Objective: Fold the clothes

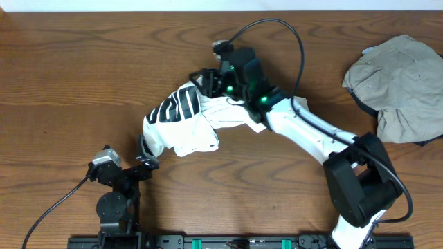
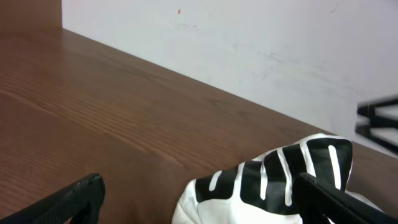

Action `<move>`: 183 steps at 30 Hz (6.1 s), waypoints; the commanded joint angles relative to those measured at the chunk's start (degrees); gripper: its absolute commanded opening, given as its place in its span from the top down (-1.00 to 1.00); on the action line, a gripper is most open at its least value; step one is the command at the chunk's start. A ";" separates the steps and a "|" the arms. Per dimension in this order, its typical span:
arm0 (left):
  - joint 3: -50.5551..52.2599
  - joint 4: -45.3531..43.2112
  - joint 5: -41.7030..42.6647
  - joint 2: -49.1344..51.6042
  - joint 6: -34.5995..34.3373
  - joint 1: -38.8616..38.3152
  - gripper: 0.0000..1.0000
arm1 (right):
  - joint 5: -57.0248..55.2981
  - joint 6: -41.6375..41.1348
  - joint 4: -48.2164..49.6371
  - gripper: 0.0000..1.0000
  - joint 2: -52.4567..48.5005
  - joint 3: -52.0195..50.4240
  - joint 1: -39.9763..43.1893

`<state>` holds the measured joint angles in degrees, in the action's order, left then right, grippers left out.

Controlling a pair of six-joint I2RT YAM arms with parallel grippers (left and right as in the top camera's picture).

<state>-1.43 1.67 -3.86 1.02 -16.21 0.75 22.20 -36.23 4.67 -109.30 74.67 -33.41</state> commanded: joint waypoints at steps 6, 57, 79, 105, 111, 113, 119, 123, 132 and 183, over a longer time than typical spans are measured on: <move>1.20 2.10 -1.31 0.07 0.96 0.42 -0.96 | -0.74 4.68 -18.03 0.14 1.84 0.33 8.13; 1.20 2.08 -1.31 0.07 0.96 0.42 -0.96 | -19.17 6.64 -33.16 0.41 3.08 -3.34 7.87; 1.20 2.08 -1.31 0.07 0.96 0.42 -0.96 | -29.16 8.22 -21.92 0.97 20.72 -0.20 10.71; 1.20 2.10 -1.31 0.07 0.96 0.42 -0.96 | -37.83 14.47 -7.82 -0.12 3.80 -0.20 24.98; 1.20 2.08 -1.31 0.07 0.96 0.42 -0.96 | -38.12 17.00 -16.13 -0.45 9.88 0.02 24.98; 1.20 2.10 -1.31 0.07 0.96 0.42 -0.96 | -38.07 17.00 -20.76 -0.66 13.31 0.02 24.98; 1.20 2.08 -1.31 0.07 0.96 0.42 -0.96 | -31.36 17.00 -38.29 -0.98 24.06 0.02 24.76; 1.20 2.08 -1.31 0.07 0.96 0.42 -0.96 | -21.97 17.00 -49.59 -0.99 29.24 0.02 24.76; 1.20 2.10 3.78 0.09 0.09 0.42 -0.96 | -11.96 16.83 -65.85 -0.99 30.64 0.00 23.91; -44.00 36.13 21.38 75.67 13.90 3.17 -0.96 | -8.46 17.05 -71.06 -0.99 30.64 -0.44 21.70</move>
<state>-45.04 38.26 18.92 75.09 -3.95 2.59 13.47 -19.84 -66.52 -78.72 74.19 -11.33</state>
